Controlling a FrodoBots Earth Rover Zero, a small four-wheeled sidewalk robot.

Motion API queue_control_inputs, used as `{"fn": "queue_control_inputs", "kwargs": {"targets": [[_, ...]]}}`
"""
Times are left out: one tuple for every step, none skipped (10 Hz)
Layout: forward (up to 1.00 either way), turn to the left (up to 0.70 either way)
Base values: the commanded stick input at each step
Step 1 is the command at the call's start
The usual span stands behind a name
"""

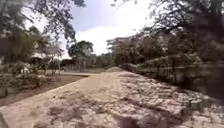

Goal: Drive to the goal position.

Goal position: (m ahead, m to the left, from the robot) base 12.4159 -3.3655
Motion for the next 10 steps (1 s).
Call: {"fn": "queue_control_inputs", "kwargs": {"targets": [[0.70,0.00],[0.70,0.00],[0.70,0.00],[0.70,0.00],[0.70,0.00],[0.70,0.00],[0.70,0.00],[0.70,0.00],[0.70,0.00],[0.70,0.00]]}}
